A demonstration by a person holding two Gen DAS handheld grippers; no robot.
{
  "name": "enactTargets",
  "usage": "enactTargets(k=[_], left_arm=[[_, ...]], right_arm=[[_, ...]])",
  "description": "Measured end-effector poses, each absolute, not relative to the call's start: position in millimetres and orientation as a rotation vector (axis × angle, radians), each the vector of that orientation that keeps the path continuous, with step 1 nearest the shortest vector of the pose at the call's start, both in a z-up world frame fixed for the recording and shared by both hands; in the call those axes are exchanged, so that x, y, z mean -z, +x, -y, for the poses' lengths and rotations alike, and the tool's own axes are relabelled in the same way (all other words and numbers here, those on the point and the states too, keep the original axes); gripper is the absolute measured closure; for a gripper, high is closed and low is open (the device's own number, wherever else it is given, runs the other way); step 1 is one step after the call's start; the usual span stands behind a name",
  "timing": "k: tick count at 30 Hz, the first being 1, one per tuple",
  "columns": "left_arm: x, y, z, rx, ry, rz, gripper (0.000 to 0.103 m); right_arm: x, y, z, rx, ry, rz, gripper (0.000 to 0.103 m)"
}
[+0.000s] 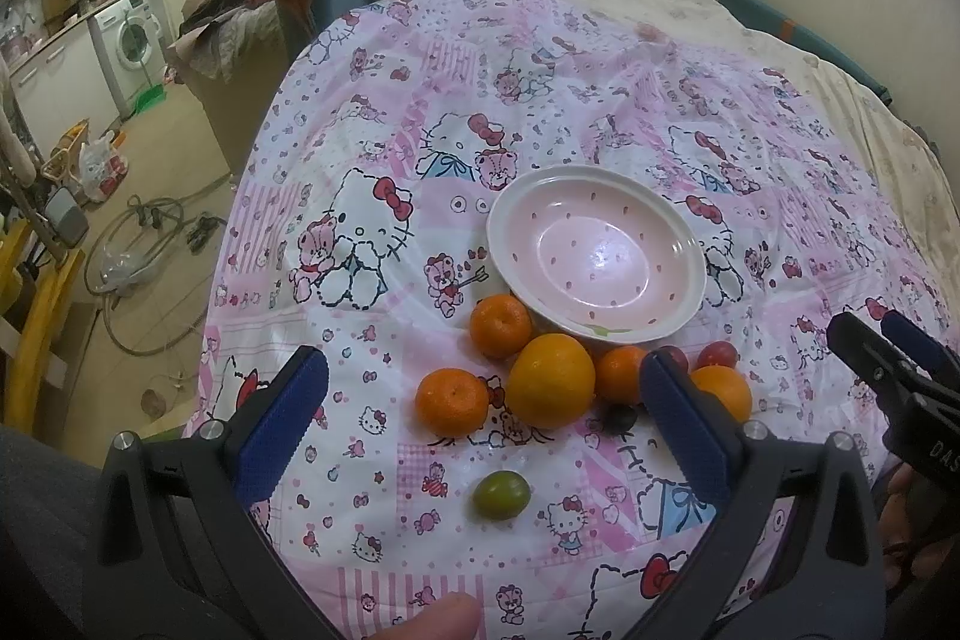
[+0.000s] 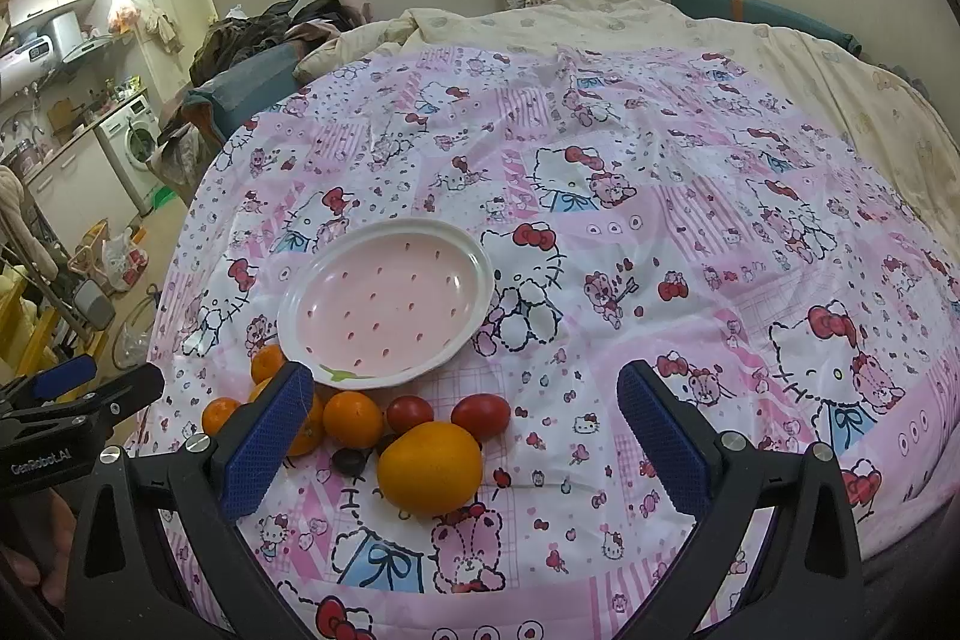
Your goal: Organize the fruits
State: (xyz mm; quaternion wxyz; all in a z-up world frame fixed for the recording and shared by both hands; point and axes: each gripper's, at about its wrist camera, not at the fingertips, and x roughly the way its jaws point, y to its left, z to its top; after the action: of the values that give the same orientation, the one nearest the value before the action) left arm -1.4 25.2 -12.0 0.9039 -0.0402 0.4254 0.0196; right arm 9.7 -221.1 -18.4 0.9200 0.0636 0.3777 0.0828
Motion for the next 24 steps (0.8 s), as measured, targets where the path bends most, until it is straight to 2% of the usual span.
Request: enactTargets(k=[11, 15, 17, 18, 19, 21, 24], left_arm=[[10.6, -3.1, -22.0, -0.050, -0.080, -0.880, 0.001], [10.1, 1.3, -25.9, -0.072, -0.100, -0.906, 0.001], [11.8, 3.2, -28.2, -0.089, -0.104, -0.923, 0.001], [12.6, 4.1, -29.8, -0.093, -0.109, -0.932, 0.001], [13.1, 4.4, -31.6, -0.096, -0.119, -0.941, 0.001], [14.2, 4.9, -34.3, -0.099, -0.131, -0.951, 0.001], [17.5, 5.5, -37.1, -0.102, -0.138, -0.964, 0.001]], right_arm=[[26.5, 10.6, 228.4, -0.183, 0.179, -0.808, 0.000], [47.8, 31.3, 249.1, -0.166, 0.271, -0.988, 0.000], [68.1, 44.6, 248.8, -0.186, 0.258, -1.127, 0.006], [83.6, 50.9, 248.9, -0.230, 0.311, -1.218, 0.015], [94.8, 54.2, 247.7, -0.255, 0.356, -1.285, 0.018], [112.4, 58.1, 243.1, -0.310, 0.442, -1.368, 0.019], [120.4, 64.0, 224.6, -0.357, 0.428, -1.406, 0.019]])
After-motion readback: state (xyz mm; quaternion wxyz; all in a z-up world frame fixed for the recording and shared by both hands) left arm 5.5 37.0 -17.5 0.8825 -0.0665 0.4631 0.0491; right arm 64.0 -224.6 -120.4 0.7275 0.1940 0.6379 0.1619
